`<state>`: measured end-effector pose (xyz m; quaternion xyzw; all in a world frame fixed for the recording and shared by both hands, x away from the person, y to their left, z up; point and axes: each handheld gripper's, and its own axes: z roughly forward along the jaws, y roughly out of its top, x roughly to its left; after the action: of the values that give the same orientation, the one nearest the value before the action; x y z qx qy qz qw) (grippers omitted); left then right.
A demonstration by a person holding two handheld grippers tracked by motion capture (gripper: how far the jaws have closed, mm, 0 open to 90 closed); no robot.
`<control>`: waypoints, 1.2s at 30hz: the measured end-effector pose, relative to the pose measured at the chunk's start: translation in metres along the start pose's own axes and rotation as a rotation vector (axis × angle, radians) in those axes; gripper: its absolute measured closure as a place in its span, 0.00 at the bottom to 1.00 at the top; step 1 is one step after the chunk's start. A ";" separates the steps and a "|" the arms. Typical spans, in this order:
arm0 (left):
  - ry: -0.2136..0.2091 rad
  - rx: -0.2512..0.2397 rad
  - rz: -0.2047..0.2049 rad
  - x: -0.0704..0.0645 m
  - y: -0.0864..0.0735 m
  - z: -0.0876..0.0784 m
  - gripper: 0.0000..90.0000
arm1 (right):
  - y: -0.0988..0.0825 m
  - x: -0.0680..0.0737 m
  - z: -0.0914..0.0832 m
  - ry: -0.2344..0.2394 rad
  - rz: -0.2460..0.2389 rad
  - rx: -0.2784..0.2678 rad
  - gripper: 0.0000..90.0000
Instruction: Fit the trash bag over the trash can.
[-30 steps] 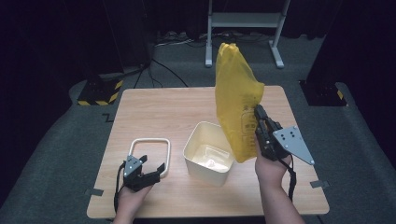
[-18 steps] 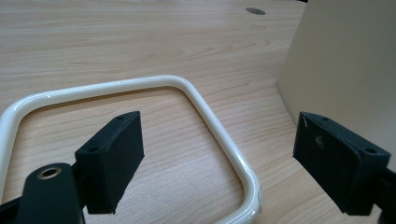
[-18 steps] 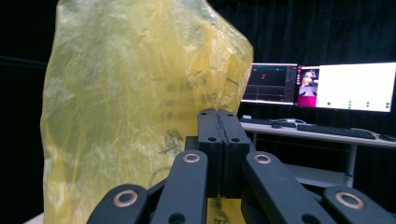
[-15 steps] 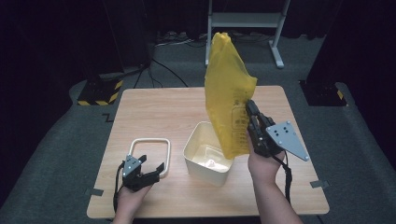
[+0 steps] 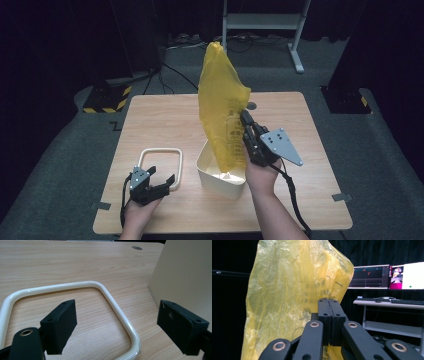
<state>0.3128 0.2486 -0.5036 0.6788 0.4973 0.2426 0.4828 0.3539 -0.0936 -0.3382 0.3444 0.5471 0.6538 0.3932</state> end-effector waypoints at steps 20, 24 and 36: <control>0.004 0.002 0.008 -0.002 0.000 0.001 0.18 | -0.040 -0.014 -0.018 0.015 -0.027 0.082 0.99; 0.007 0.000 0.009 -0.002 0.000 0.000 0.18 | -0.038 -0.016 -0.012 0.021 -0.004 0.074 0.99; 0.005 -0.019 -0.016 0.004 0.000 -0.004 0.18 | -0.031 0.002 -0.001 0.051 -0.029 0.025 0.97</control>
<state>0.3109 0.2535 -0.5026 0.6696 0.5017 0.2449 0.4899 0.3565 -0.0899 -0.3688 0.3246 0.5698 0.6499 0.3841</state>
